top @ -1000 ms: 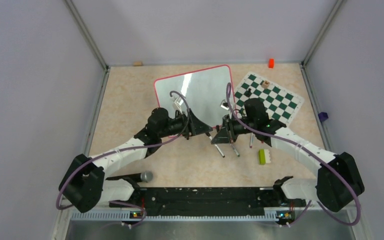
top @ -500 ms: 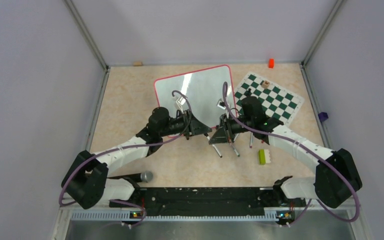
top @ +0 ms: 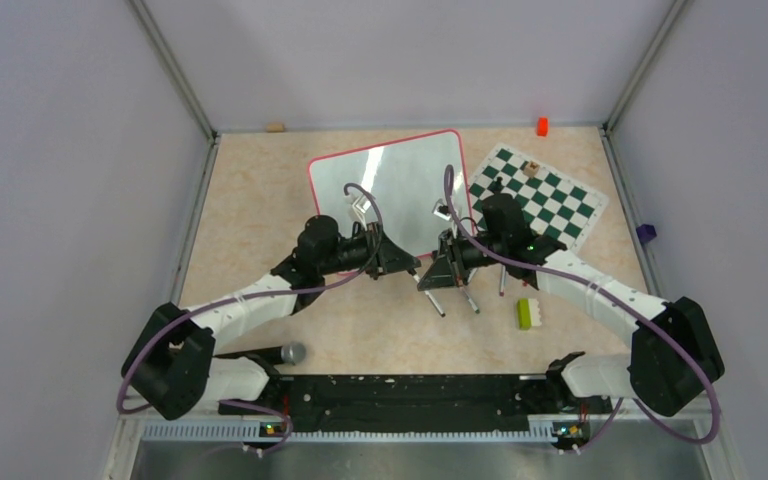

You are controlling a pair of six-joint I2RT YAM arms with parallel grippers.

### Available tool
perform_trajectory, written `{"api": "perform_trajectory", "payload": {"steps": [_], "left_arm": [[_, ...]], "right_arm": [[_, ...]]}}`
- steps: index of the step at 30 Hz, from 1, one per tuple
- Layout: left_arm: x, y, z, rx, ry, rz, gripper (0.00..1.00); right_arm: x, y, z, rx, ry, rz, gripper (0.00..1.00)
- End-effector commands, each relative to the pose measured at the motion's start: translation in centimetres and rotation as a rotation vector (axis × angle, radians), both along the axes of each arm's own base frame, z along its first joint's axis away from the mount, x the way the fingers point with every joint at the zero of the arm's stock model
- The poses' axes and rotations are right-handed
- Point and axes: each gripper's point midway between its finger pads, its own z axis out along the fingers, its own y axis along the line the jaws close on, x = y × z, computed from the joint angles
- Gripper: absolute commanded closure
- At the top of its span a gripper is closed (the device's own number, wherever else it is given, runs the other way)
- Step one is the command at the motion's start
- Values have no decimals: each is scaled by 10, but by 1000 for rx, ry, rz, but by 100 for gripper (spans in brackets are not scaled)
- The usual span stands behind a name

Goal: Write a sentence on the whiteboard
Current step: Pass from the right arm to the left

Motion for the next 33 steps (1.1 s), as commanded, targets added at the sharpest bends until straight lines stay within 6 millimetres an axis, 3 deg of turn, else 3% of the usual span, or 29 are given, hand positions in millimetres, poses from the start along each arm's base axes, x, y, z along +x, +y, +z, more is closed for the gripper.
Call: {"api": "perform_trajectory", "payload": {"steps": [1, 11, 14, 16, 18, 19, 21, 24, 28, 33], "left_arm": [[-16, 0, 17, -35, -65, -63, 77], [-19, 2, 17, -26, -74, -68, 70], [-19, 2, 17, -26, -78, -69, 79], [-19, 2, 17, -26, -77, -72, 96], [-19, 1, 16, -25, -71, -72, 100], [-18, 1, 17, -27, -74, -69, 100], [-15, 3, 20, -30, -79, -49, 100], [-8, 8, 29, -48, -101, 11, 100], [2, 22, 53, -116, -127, 121, 100], [15, 43, 81, -253, -180, 281, 100]], "right_arm": [[10, 8, 27, 42, -90, -8, 100], [9, 8, 30, 46, -84, -3, 100], [9, 8, 29, 44, -84, -5, 100], [9, 8, 29, 43, -84, -6, 100], [9, 8, 29, 43, -83, -5, 100], [9, 8, 30, 43, -87, -6, 93], [13, 6, 32, 36, -112, -31, 68], [21, 3, 41, 42, -163, -99, 46], [29, 1, 66, 132, -204, -211, 36], [32, -5, 113, 420, -169, -398, 28]]}}
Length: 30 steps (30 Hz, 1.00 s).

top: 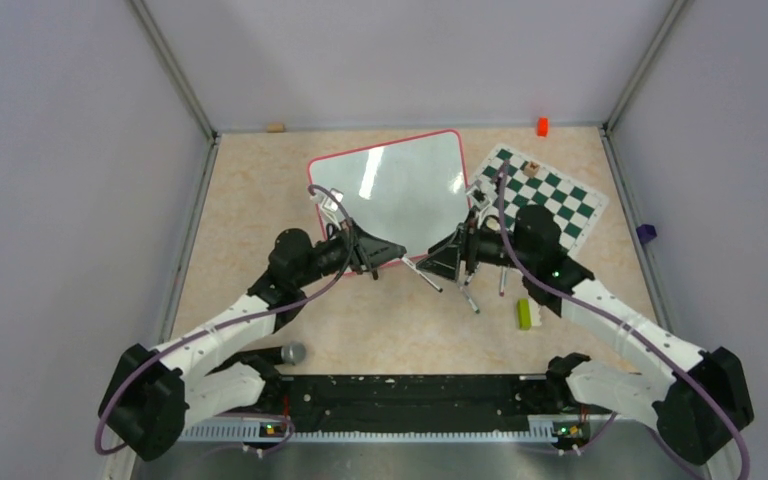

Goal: Write a sentence on the whiteboard
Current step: Pass from the right arm to the left, then open the pen cap from the whiteboard marker.

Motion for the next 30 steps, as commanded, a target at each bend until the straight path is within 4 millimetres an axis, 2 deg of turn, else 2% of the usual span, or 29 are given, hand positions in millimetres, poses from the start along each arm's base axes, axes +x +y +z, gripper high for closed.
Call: {"api": "perform_trajectory", "payload": {"steps": [1, 6, 10, 15, 22, 30], "left_arm": [[18, 21, 43, -187, -97, 178, 100], [23, 31, 60, -268, -114, 241, 100], [26, 29, 71, -298, -120, 235, 100], [27, 23, 73, -311, -101, 210, 100], [26, 23, 81, -362, -113, 195, 100], [22, 26, 87, -357, -132, 201, 100]], "right_arm": [[7, -3, 65, 351, -23, -154, 27], [8, -13, 82, 541, 42, -219, 29], [6, -6, 85, 578, 95, -181, 32], [1, 4, 90, 618, 153, -114, 39], [2, 8, 90, 620, 151, -103, 42], [11, 3, 69, 563, 159, -189, 36]]}}
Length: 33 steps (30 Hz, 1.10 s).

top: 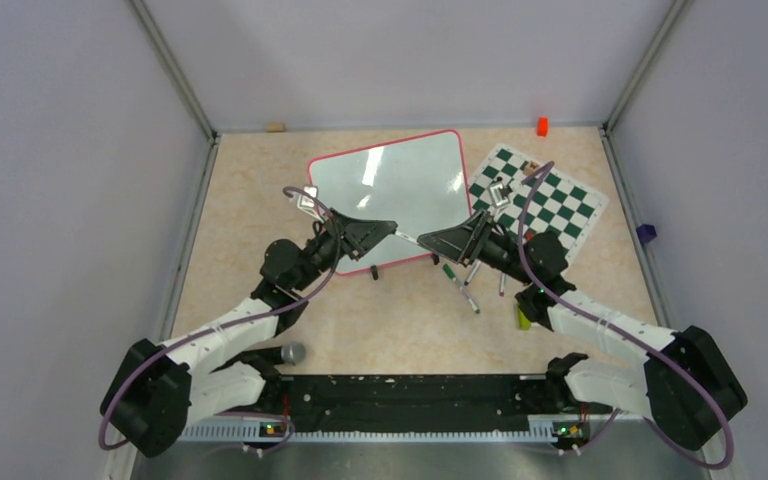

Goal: Write a sentence on the whiteboard
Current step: Open the pen cap from the whiteboard marker.

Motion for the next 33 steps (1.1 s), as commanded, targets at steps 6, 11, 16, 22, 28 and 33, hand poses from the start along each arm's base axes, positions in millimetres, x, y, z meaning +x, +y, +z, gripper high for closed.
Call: {"api": "perform_trajectory", "payload": {"steps": [6, 11, 16, 22, 28, 33], "left_arm": [[-5, 5, 35, -39, -93, 7, 100], [-3, -2, 34, -51, -75, -27, 100], [0, -7, 31, -63, -66, -46, 100], [1, -9, 26, -68, -57, -58, 100], [1, -12, 23, -66, -54, -75, 100], [-3, -17, 21, -68, -52, -117, 100]], "right_arm": [[-5, 2, 12, 6, -62, 4, 43], [-8, 8, 18, 43, -65, 57, 54], [-7, 12, 19, 54, -59, 72, 58], [-5, 12, 23, 70, -61, 58, 62], [-1, 13, 24, 86, -59, 55, 64], [2, 15, 24, 90, -56, 52, 67]]}}
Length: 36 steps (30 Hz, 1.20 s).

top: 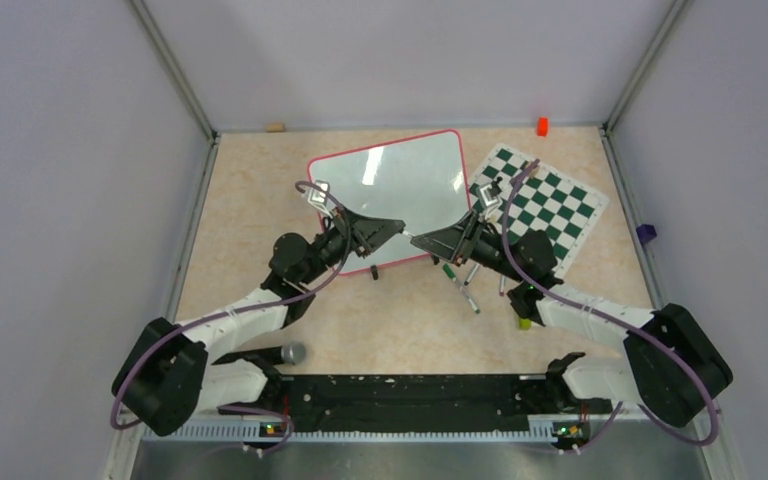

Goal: Write a sentence on the whiteboard
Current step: Open the pen cap from the whiteboard marker, then place the pen cap at the center of the board.

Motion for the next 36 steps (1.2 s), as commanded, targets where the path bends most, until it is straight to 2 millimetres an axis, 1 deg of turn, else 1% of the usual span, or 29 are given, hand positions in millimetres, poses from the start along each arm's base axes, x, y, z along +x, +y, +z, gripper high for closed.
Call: {"api": "perform_trajectory", "payload": {"steps": [1, 4, 8, 10, 13, 16, 18, 22, 23, 25, 28, 30, 31, 33, 34, 36], "left_arm": [[-7, -3, 27, -57, -80, -46, 100], [-6, -3, 23, -51, -75, -45, 100], [-5, -3, 19, -47, -69, -41, 100], [-6, -2, 19, -47, -73, -40, 100], [0, 6, 19, -53, -87, 13, 100], [11, 27, 18, -55, -75, 71, 100], [19, 44, 18, -40, -78, 102, 100], [34, 85, 16, 13, -78, 207, 100], [37, 91, 12, 34, -68, 228, 100], [37, 98, 12, 61, -75, 259, 100], [33, 97, 8, 104, -78, 249, 100], [32, 91, 1, 151, -67, 234, 100], [31, 87, -7, 191, -57, 231, 100], [29, 76, -19, 261, -49, 239, 100], [26, 65, -25, 307, -45, 237, 100], [20, 47, -37, 411, -58, 235, 100]], "right_arm": [[-1, 3, 36, 76, -96, 4, 69], [0, 3, 36, 79, -93, -4, 76], [1, 2, 36, 80, -89, -9, 91], [1, 2, 34, 77, -83, -13, 100], [0, 0, 32, 77, -77, -19, 100], [-5, -4, 22, 65, -61, -22, 100], [-10, -9, 15, 51, -50, -27, 100], [-17, -23, 0, -9, -35, -53, 100], [-18, -26, -5, -30, -31, -62, 100], [-19, -32, -11, -71, -27, -88, 100], [-16, -41, -19, -165, -25, -133, 100], [-5, -52, -25, -263, -15, -209, 100], [1, -59, -25, -313, -24, -258, 100], [16, -80, -25, -432, -39, -388, 100], [23, -95, -20, -493, -47, -470, 100], [36, -128, -25, -644, -21, -634, 100]]}}
